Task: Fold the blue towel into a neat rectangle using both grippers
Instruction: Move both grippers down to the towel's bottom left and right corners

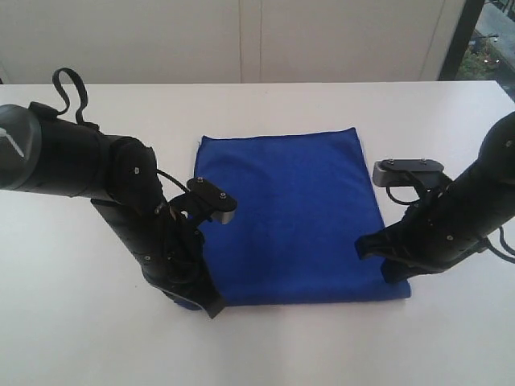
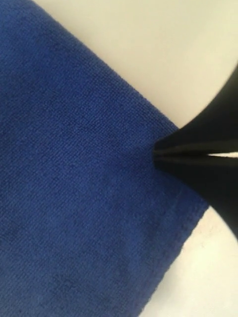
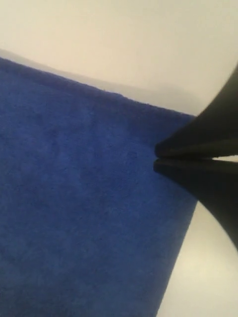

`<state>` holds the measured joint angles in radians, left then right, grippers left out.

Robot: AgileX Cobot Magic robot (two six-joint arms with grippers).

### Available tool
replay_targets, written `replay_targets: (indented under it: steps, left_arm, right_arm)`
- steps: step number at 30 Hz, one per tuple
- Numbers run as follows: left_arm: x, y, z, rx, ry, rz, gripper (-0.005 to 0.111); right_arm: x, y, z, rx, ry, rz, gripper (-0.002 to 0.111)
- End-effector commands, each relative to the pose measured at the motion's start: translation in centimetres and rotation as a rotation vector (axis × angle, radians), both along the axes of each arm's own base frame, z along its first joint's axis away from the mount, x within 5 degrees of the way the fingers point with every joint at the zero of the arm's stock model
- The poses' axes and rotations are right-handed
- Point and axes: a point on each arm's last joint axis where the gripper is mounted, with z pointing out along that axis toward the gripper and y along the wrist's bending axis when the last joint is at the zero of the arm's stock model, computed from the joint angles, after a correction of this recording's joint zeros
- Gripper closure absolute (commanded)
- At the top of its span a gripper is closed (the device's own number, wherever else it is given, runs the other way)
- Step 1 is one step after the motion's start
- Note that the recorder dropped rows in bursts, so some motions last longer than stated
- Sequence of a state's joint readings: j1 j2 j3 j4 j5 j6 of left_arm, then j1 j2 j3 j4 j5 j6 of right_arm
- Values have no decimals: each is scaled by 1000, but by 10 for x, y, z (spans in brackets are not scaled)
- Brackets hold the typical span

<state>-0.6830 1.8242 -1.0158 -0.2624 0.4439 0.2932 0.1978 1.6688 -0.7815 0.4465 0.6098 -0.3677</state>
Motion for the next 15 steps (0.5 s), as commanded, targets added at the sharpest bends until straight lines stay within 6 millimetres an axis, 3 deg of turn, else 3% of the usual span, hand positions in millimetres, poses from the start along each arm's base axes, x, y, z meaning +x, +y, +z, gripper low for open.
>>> replay_targets:
  steps: [1, 10, 15]
  left_arm:
    - [-4, 7, -12, 69, 29, -35, 107]
    - [-4, 7, -12, 70, 31, -36, 107]
    - [-4, 7, -1, 55, 14, -44, 107]
  right_arm:
    - [-1, -1, -13, -24, 53, 13, 108]
    - [0, -1, -14, -34, 55, 24, 108]
    - [8, 1, 26, 0, -79, 20, 108]
